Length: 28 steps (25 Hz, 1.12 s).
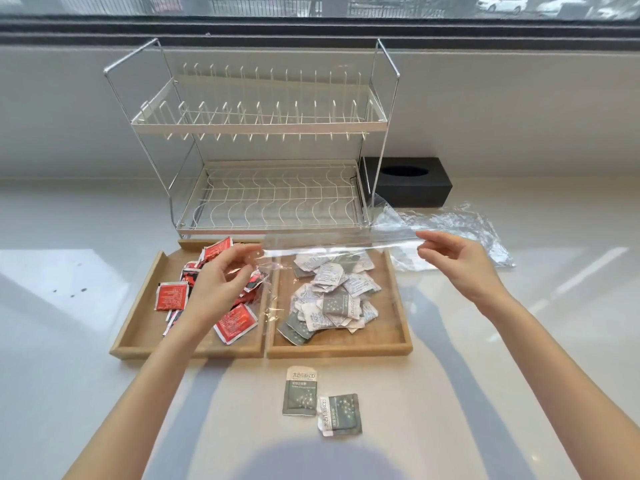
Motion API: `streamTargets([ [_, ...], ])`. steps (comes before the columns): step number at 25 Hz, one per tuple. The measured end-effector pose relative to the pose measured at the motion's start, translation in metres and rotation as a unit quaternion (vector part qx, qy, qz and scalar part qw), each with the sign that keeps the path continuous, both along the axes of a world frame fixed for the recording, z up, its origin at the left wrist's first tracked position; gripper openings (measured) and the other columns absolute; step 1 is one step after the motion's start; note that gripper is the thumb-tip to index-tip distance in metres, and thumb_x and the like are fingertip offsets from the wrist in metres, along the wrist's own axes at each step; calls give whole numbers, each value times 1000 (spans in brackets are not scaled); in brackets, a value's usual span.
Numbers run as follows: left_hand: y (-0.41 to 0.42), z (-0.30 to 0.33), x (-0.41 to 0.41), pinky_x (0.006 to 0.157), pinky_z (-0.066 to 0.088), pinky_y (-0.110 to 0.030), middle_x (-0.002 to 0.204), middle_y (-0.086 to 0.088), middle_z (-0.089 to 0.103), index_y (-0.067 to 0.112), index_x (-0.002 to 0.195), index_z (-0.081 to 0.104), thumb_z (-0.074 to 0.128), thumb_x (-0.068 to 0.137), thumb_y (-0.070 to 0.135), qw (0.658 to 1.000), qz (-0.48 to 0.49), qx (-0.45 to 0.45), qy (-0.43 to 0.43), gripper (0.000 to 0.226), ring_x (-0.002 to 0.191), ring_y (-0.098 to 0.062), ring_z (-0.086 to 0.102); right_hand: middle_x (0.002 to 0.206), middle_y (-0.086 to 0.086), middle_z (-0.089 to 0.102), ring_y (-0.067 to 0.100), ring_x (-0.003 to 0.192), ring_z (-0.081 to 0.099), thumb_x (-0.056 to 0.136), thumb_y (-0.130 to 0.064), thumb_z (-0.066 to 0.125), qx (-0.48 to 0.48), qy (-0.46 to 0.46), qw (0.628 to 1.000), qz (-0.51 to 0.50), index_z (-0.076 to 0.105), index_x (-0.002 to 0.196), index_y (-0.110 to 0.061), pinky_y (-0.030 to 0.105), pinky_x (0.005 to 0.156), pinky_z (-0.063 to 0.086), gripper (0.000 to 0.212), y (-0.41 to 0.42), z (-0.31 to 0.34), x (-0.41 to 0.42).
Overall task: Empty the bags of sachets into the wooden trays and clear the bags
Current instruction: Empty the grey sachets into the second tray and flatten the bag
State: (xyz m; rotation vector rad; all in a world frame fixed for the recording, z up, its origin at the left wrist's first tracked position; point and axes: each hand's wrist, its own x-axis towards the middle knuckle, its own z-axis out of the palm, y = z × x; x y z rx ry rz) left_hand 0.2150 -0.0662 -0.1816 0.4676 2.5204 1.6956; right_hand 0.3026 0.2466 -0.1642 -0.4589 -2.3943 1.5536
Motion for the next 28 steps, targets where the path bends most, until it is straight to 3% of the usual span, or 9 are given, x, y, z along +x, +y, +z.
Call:
streamTargets([
  [2,4,4,2,75,45,-7,86,15,58,34,100,55,51,85,-2,1000,-2,-22,22,39,74,14,55,82,-5,63,-17,67,57,84,-10,61,69,11,997,-18,66,96,-20,2,68,43,17,6,6,1],
  [5,15,13,9,77,45,-15,83,15,58,27,100,56,56,84,5,997,6,-61,41,27,77,6,55,97,-1,54,-1,78,57,86,-19,60,123,35,990,-54,66,88,-19,18,76,42,6,14,18,4],
  [8,34,26,16,71,40,-6,85,14,54,24,86,56,60,84,13,993,13,-83,81,12,76,1,53,99,-3,52,11,90,54,88,-19,58,117,67,989,-60,62,87,-21,6,74,41,5,30,29,9],
  [12,70,38,17,77,45,-17,96,9,59,31,81,50,54,88,16,997,14,-20,74,17,84,-4,57,81,-13,62,4,79,59,86,-18,60,74,106,990,-59,54,80,-36,13,75,44,20,59,39,14],
  [16,105,46,14,72,48,-8,85,5,62,31,86,44,49,90,11,996,14,46,80,21,73,11,60,74,-7,61,-2,69,58,87,-11,55,66,135,986,-69,47,77,-36,17,73,45,28,83,42,17],
  [18,119,48,11,69,50,-14,83,1,62,34,89,40,49,90,10,995,7,68,76,25,72,4,61,74,-8,60,4,72,60,88,-7,52,71,136,986,-66,52,76,-34,26,77,47,29,94,41,18],
  [20,134,49,7,66,52,-18,84,-3,61,35,87,42,48,91,10,994,2,77,74,26,75,-8,63,75,-9,60,2,71,60,88,-5,51,69,129,987,-68,55,76,-33,26,78,49,31,108,39,16],
  [25,174,44,-6,79,51,-26,94,7,63,29,85,56,47,91,13,998,-22,38,54,19,91,-13,61,94,-9,56,-10,79,56,90,-14,52,90,101,987,-88,58,97,-24,4,70,44,14,139,29,5],
  [28,201,35,-14,79,47,-19,117,8,55,25,110,53,50,90,26,999,-39,5,3,20,102,-10,57,111,-6,45,8,94,52,88,-16,56,117,67,988,-80,54,118,-14,16,82,41,30,156,21,-7],
])
